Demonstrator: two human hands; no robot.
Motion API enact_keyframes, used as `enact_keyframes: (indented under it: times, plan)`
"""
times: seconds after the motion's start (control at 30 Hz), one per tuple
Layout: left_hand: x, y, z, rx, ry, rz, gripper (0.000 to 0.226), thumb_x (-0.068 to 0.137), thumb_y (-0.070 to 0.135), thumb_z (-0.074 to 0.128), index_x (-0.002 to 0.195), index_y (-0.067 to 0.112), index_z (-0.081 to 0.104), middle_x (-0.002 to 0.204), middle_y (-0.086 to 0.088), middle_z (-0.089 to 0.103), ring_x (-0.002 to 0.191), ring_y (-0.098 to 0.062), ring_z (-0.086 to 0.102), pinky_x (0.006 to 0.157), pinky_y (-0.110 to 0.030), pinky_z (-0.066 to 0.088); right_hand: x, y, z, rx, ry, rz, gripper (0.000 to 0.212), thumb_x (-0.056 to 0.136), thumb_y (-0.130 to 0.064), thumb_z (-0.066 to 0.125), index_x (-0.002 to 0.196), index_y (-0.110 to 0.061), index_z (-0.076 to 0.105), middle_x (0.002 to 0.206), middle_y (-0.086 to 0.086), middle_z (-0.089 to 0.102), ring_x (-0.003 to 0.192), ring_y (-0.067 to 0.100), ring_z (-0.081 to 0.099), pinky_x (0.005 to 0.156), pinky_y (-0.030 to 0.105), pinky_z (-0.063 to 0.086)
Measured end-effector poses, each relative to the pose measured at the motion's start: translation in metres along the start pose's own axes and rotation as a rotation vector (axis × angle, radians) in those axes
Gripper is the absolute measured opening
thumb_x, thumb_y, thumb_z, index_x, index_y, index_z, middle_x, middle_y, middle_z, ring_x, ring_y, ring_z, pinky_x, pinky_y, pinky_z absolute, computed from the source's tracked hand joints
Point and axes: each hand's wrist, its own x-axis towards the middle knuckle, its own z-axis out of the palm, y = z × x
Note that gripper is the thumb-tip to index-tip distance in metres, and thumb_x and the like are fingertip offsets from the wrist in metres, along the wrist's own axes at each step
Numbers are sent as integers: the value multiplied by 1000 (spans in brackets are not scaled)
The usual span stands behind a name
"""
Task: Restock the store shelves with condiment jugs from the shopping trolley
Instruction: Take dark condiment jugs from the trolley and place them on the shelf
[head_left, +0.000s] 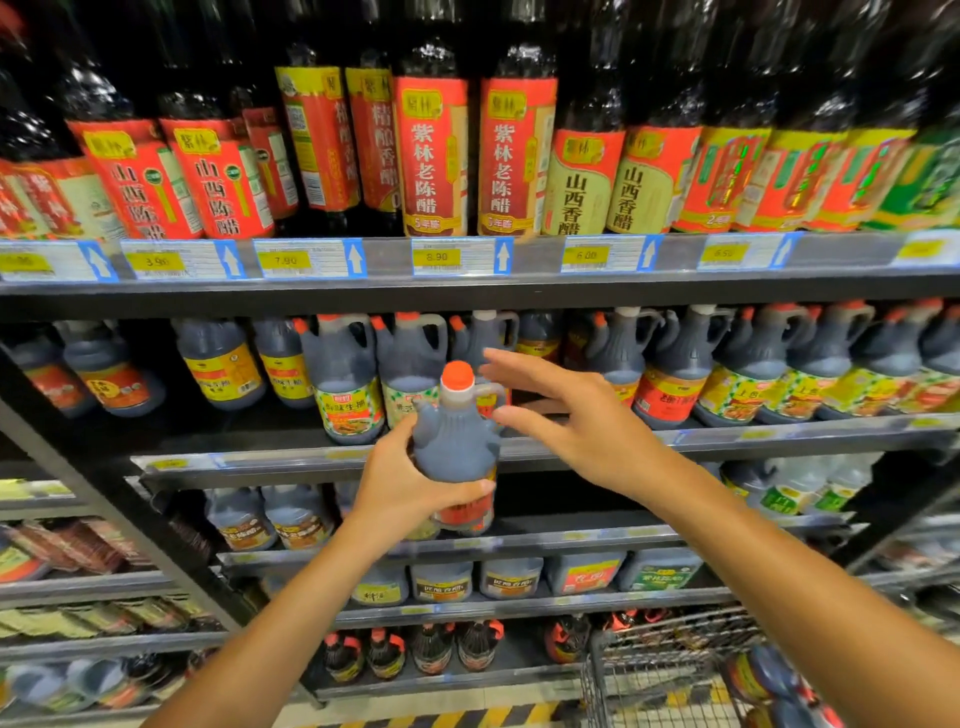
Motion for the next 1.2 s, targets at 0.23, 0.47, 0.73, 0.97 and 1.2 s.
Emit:
enact_keyframes:
  times: [0.23, 0.47, 0.73, 0.97, 1.2]
  plan:
    - [2, 18, 41, -18, -155, 30, 78, 53, 40, 96, 122, 27, 62, 118, 10, 69, 107, -6, 67, 89, -37, 59, 0, 3, -25, -241, -114, 4, 48, 88, -63, 63, 125, -32, 60, 110, -3, 72, 97, 11, 68, 81, 44, 57]
    - [1, 31, 56, -75, -183, 96, 87, 64, 32, 94, 139, 28, 51, 134, 15, 60, 122, -7, 59, 98, -35, 55, -8, 2, -44, -229, -18, -90, 23, 91, -51, 67, 96, -29, 69, 67, 2, 59, 62, 22, 47, 58, 38, 40]
    - [7, 24, 61, 47, -95, 214, 93, 64, 35, 94, 145, 28, 48, 140, 15, 57, 130, -8, 53, 103, -40, 51, -13, 14, -55, -166, -60, -87, 26, 91, -43, 72, 114, -31, 70, 103, -13, 75, 96, 8, 70, 78, 46, 56]
    - [26, 33, 88, 164, 83, 393, 89, 62, 32, 95, 140, 25, 52, 131, 8, 46, 123, -9, 48, 97, -21, 46, -23, 26, -59, -303, 79, -176, 39, 91, -43, 70, 127, -30, 66, 116, -16, 73, 104, 2, 68, 82, 36, 57]
    - [51, 26, 113, 204, 119, 413, 88, 62, 27, 94, 139, 20, 52, 127, 6, 47, 120, -13, 50, 98, -23, 47, -22, 49, -59, -248, 149, -111, 38, 91, -24, 72, 128, -29, 66, 122, -19, 69, 112, 2, 66, 90, 32, 57]
